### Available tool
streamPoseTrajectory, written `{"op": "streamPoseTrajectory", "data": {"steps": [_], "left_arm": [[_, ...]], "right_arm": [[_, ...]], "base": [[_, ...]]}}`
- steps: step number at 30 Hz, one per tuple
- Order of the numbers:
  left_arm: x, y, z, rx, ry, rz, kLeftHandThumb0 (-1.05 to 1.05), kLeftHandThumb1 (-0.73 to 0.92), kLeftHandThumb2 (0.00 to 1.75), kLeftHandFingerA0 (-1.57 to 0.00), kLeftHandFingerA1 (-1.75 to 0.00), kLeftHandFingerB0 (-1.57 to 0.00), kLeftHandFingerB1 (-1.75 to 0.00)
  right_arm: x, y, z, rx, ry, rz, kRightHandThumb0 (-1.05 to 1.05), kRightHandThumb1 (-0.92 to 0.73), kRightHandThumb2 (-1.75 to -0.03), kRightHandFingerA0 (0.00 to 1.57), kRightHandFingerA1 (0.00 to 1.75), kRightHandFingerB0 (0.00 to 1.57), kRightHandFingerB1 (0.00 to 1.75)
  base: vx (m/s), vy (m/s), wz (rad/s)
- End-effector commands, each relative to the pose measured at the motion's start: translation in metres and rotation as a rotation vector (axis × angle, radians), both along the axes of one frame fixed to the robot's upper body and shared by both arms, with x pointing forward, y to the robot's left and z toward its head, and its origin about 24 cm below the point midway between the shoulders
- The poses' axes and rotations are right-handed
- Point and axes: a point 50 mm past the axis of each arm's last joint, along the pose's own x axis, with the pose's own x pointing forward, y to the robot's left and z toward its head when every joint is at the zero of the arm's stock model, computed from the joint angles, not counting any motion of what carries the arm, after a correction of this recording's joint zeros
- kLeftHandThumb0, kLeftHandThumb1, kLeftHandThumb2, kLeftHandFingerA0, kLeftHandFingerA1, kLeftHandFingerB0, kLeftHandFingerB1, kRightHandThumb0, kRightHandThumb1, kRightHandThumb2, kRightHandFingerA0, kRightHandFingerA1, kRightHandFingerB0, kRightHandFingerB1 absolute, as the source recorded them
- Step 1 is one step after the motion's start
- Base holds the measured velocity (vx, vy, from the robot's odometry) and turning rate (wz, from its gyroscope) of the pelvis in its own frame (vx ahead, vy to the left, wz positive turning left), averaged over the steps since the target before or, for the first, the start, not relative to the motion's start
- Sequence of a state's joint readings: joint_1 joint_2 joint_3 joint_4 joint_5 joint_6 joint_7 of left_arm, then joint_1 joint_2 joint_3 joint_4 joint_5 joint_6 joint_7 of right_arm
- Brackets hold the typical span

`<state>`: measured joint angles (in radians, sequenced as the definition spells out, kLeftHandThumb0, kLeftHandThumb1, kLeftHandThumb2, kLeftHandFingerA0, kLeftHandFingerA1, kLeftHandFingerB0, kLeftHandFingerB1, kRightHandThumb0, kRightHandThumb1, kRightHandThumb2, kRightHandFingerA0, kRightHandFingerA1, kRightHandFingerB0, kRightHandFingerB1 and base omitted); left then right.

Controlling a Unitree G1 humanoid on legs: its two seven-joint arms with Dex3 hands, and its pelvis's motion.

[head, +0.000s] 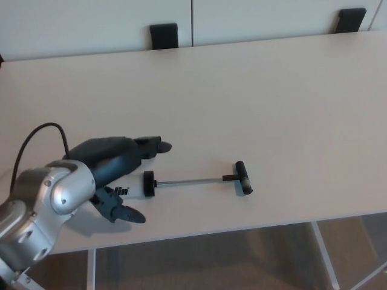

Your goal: The robot walks towards a desk on which an air pump is kept in the middle. It lifts it up and holds it with its left hand and uses its right hand to compress it by pushing its handle inwards.

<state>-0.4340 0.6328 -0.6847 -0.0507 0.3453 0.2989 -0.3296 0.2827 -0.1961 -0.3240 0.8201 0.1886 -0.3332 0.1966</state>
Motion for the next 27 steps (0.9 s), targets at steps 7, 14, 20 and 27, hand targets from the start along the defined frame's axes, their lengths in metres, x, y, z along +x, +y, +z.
{"op": "streamPoseTrajectory", "data": {"steps": [7, 14, 20, 27], "left_arm": [[0.0049, 0.0188, -0.0119, 0.640, -0.146, -0.090, -0.41, 0.45, 0.65, -0.06, -0.23, -0.03, -0.20], [0.0053, 0.0200, -0.0137, 0.641, -0.183, -0.084, -0.42, 0.46, 0.58, -0.08, -0.27, -0.08, -0.22], [0.0042, 0.0215, -0.0183, 0.649, -0.200, -0.086, -0.44, 0.33, 0.72, -0.02, -0.40, 0.00, -0.33], [0.0067, 0.0234, -0.0173, 0.655, -0.212, -0.081, -0.50, 0.43, 0.64, -0.09, -0.34, -0.08, -0.30]], "right_arm": [[0.0015, -0.0108, 0.0085, -0.084, 0.055, 0.106, -0.33, -0.61, -0.57, 0.77, 0.50, 0.47, 0.39], [0.0026, -0.0103, 0.0089, -0.084, 0.060, 0.111, -0.31, -0.62, -0.58, 0.76, 0.49, 0.47, 0.39], [0.0030, -0.0105, 0.0087, -0.090, 0.054, 0.134, -0.33, -0.60, -0.57, 0.77, 0.51, 0.47, 0.40], [0.0055, -0.0092, 0.0101, -0.092, 0.049, 0.141, -0.32, -0.61, -0.58, 0.78, 0.51, 0.47, 0.40]], "base": [[0.00, 0.000, 0.00], [0.00, 0.000, 0.00], [0.00, 0.000, 0.00], [0.00, 0.000, 0.00]]}}
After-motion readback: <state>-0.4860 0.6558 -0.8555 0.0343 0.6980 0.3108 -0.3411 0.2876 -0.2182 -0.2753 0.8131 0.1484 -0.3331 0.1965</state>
